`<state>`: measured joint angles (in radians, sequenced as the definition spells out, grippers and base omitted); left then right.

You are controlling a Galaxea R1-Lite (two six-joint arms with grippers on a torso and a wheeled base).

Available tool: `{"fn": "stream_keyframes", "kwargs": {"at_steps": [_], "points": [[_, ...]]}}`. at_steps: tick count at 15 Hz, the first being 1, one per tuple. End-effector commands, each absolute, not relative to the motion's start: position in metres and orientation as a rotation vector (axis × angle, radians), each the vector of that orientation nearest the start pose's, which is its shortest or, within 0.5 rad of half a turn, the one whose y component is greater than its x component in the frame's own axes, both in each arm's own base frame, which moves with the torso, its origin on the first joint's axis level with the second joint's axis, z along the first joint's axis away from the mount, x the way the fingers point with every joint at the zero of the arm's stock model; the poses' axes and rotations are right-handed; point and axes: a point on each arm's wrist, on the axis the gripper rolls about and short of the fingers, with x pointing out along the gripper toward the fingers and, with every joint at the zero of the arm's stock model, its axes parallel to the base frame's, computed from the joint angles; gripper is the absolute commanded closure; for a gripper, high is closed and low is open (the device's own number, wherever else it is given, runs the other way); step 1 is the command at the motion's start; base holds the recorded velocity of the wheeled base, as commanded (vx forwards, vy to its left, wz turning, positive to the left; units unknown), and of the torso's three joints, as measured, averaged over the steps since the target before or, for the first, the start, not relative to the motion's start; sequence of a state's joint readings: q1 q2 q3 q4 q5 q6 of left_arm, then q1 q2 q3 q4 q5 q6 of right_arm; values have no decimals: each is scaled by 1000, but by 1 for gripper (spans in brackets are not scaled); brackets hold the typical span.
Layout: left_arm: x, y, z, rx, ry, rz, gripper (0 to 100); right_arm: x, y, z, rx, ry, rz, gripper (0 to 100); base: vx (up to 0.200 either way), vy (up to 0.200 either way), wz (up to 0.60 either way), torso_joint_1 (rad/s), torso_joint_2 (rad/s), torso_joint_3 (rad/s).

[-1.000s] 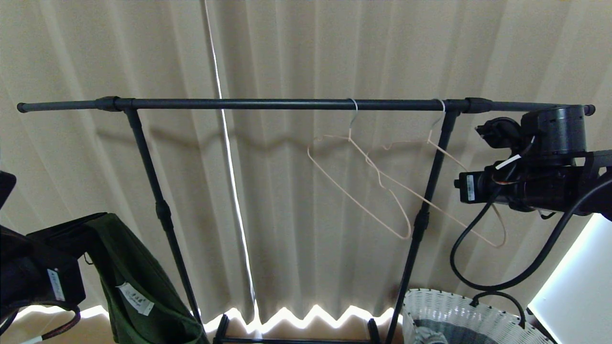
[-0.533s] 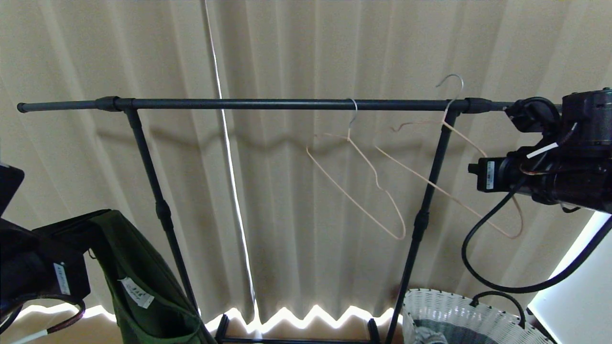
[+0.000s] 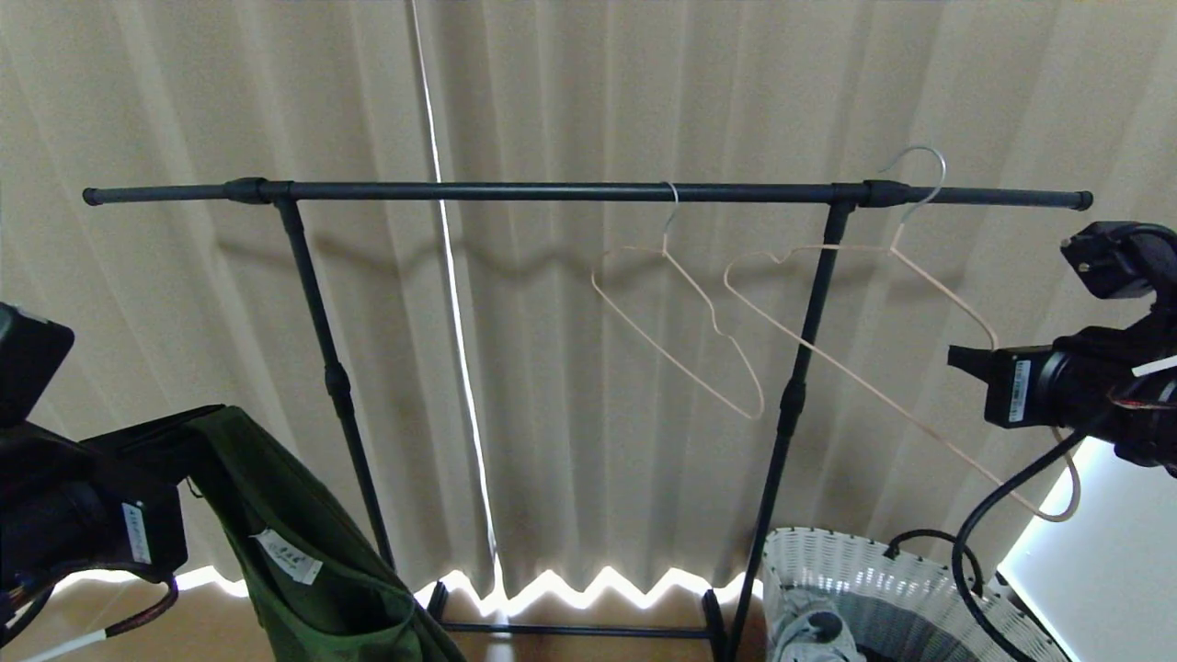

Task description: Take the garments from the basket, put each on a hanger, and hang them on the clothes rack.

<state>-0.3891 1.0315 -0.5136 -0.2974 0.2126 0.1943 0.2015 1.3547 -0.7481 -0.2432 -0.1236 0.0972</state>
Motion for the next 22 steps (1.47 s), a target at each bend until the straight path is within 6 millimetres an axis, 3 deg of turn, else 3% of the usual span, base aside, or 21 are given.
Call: {"fn": "stream_keyframes", "kwargs": {"at_steps": [1, 5, 9, 13, 16, 19, 22], "points": [[131, -48, 212, 263, 210, -197, 100, 196, 38, 221, 42, 337, 67, 100, -200, 0, 0, 7, 2, 2], [136, -51, 211, 272, 225, -201, 100, 193, 39, 219, 52, 335, 86, 100, -200, 0, 0, 1, 2, 1], [145, -54, 209, 310, 251, -203, 100, 191, 53, 221, 66, 218, 200, 100, 0, 0, 0, 0, 0, 0], [180, -75, 224, 290, 258, -204, 100, 171, 87, 206, 40, 256, 407, 100, 0, 0, 0, 0, 0, 0], [199, -96, 236, 208, 261, -188, 100, 158, 102, 195, 51, 308, 513, 100, 0, 0, 0, 0, 0, 0], [222, -123, 252, 130, 274, -112, 100, 144, 111, 199, 76, 303, 640, 100, 0, 0, 0, 0, 0, 0], [243, -134, 259, 76, 254, -18, 100, 130, 120, 202, 71, 295, 749, 100, 0, 0, 0, 0, 0, 0]]}}
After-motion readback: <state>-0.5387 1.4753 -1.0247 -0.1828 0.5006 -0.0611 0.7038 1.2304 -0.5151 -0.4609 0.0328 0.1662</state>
